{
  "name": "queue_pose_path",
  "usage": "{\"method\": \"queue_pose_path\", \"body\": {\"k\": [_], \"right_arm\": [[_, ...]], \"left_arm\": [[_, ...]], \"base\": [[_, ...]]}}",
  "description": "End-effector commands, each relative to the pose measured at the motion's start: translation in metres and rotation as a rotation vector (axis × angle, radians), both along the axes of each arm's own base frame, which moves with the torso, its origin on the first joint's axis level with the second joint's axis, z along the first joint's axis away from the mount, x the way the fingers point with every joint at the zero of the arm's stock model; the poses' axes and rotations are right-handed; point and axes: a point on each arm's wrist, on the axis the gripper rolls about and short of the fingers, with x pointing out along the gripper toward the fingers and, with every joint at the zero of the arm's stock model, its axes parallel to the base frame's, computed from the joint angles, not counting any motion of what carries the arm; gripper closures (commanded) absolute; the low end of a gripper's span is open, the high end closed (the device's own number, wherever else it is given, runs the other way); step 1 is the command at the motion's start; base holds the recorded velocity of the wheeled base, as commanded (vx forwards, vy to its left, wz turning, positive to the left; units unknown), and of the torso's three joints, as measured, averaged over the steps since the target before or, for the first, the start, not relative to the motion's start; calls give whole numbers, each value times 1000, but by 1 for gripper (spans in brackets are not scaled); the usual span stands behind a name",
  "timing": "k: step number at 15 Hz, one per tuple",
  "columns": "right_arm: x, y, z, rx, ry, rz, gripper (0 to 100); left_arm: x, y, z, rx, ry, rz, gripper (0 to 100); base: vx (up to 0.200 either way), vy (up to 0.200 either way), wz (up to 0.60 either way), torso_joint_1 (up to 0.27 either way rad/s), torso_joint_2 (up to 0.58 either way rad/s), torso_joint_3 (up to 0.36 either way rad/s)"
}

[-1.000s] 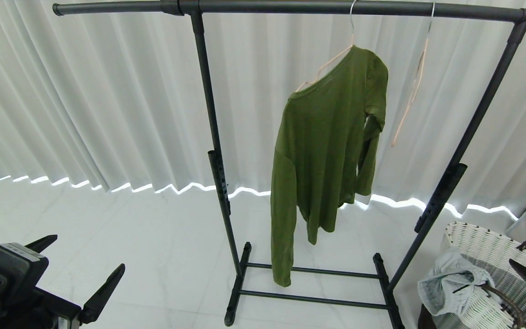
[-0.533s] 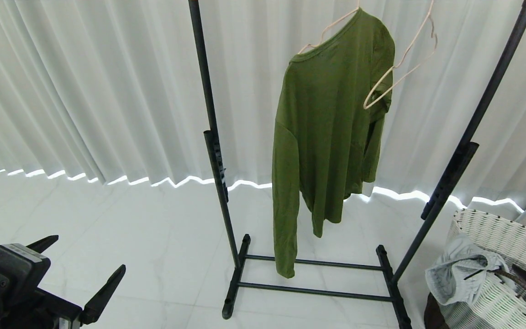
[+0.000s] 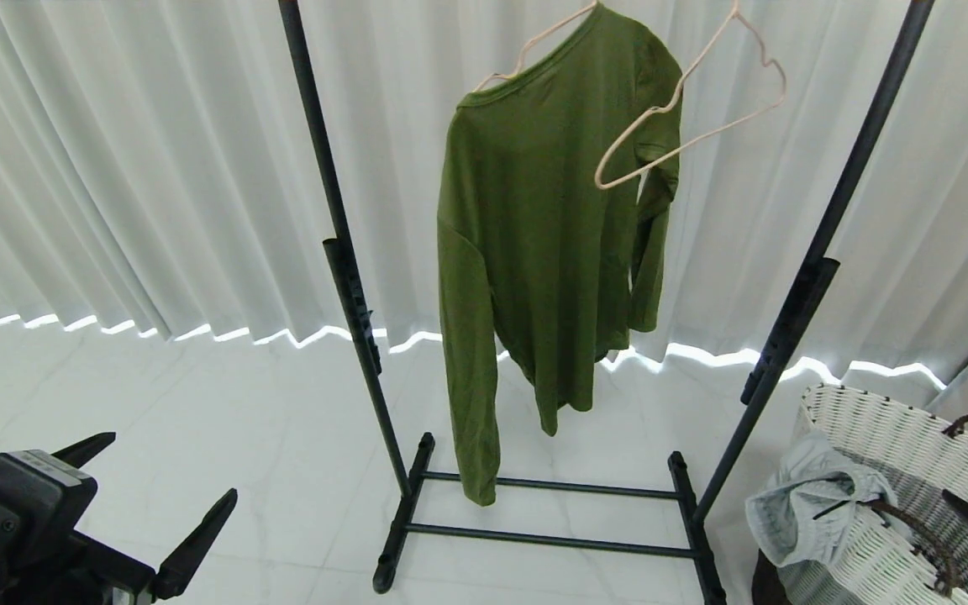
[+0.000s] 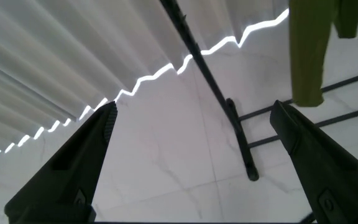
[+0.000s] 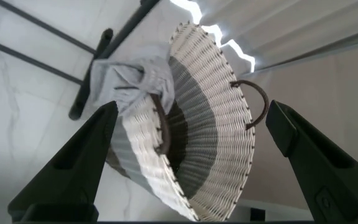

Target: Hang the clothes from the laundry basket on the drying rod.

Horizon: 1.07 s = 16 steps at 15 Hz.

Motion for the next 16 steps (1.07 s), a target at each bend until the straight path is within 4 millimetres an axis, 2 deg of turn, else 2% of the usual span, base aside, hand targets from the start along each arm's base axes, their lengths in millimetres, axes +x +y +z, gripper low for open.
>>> {"method": "queue_pose_path", "body": {"k": [1,6,7,11,15,16], "right_arm": [[0,0,-2,-2,8,1,0],[0,-2,-7,-5,32,-13,0],[-1,-3,-12,-7,49,-28,0],[3,-16,-43,4,206,-139,0],[4,-15,-78,83,360,-196,0],[10,-15,-90,120,380,-226,0]], "left_arm": [[0,0,-1,3,3,1,0],[2,0,-1,7,12,1,0],[2,0,-2,10,13,-1,0],[1,-3,-1,14,11,-36,0],[3,-4,-1,20,10,-43,0],[3,-4,-1,22,13,-43,0]], "base": [[200,0,0,-2,-2,7],[200,0,0,0,1,5],[0,0,0,0,0,0],[0,0,0,0,0,0],[0,0,0,0,0,0],[0,0,0,0,0,0]]}}
